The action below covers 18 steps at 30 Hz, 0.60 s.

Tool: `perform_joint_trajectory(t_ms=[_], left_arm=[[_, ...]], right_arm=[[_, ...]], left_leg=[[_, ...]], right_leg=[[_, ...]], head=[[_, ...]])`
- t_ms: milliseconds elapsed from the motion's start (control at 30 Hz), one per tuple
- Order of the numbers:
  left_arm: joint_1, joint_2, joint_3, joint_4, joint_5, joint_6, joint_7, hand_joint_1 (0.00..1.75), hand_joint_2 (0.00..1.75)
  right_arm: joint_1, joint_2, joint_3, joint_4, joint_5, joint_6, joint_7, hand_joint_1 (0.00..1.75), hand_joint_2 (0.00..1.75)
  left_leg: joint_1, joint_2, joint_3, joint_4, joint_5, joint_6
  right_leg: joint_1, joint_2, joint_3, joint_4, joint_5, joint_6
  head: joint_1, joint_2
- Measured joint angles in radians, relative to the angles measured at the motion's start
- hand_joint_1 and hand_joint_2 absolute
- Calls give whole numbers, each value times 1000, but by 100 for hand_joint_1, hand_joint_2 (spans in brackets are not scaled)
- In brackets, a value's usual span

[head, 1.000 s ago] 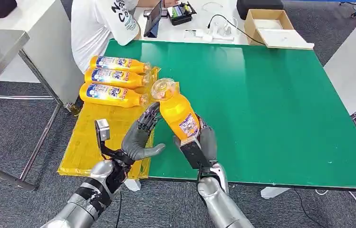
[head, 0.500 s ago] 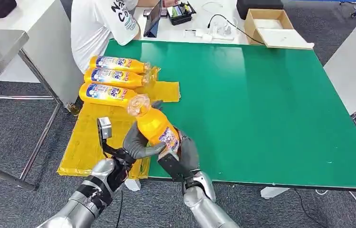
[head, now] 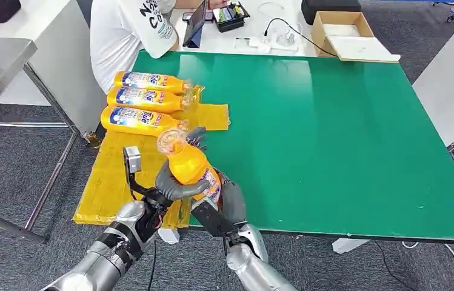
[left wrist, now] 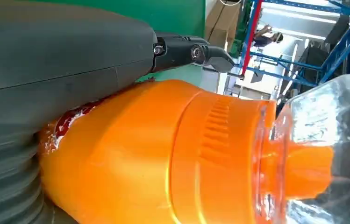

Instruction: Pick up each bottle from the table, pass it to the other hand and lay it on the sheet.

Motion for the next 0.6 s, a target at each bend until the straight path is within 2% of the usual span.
perform_joint_trajectory(t_ms=[33,67,600], left_arm=[[-3,0,0,4,1,-7,1,45,175],[-4,2,0,6,5,-14,1,175,175],[-37,24,-22,70,66,-113,-18,175,175]], right_arm=[[-2,0,4,3,-3,-2,0,175,175],[-4,0,7,4,-4,-5,0,175,175],[-20,1,16,28,-9,-12,-8,175,175]], left_leg=[[0,0,0,0,0,0],[0,0,0,0,0,0],[0,0,0,0,0,0]], right_leg=[[0,0,0,0,0,0],[0,0,0,0,0,0],[0,0,0,0,0,0]], head=[[0,0],[0,0],[0,0]])
